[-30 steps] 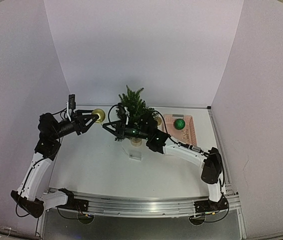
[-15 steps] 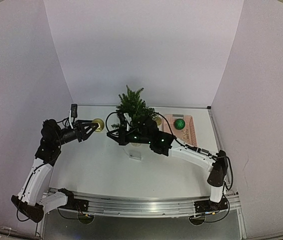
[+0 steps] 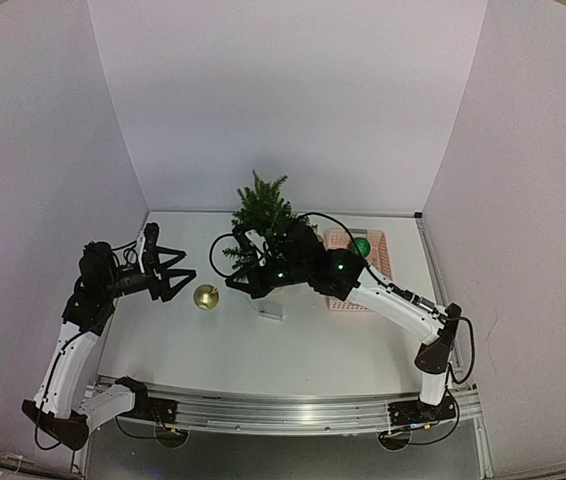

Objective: Decorate the small christmas tree

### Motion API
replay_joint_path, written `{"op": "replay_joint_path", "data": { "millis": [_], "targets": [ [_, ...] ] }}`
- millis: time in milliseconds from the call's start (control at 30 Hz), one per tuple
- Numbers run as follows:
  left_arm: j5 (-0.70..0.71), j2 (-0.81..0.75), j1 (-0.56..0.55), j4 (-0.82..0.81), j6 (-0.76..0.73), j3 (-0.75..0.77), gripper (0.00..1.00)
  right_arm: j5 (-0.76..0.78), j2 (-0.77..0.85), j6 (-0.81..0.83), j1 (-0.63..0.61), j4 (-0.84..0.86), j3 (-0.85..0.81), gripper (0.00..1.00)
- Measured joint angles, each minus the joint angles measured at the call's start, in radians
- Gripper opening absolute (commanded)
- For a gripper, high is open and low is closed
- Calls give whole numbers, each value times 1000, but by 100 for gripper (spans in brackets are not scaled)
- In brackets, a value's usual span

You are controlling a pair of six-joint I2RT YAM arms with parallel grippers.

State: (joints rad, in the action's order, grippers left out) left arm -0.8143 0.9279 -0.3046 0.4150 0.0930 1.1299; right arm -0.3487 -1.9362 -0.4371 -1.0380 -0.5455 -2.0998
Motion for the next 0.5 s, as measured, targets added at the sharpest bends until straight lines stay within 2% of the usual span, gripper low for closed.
{"op": "replay_joint_path", "data": {
  "millis": [133, 233, 300, 500],
  "targets": [
    [-55, 35, -5, 133, -194, 32, 75, -19, 0, 21, -15, -61, -34, 0],
    [-66, 54, -38, 223, -310, 34, 66, -19, -7, 31, -27, -109, -48, 0],
    [-65, 64, -82, 263, -366, 34, 59, -19, -24, 35, -35, -135, -69, 0],
    [-80, 74, -164, 295, -433, 30, 55, -8, -79, 48, -50, -187, -137, 0]
  ]
}}
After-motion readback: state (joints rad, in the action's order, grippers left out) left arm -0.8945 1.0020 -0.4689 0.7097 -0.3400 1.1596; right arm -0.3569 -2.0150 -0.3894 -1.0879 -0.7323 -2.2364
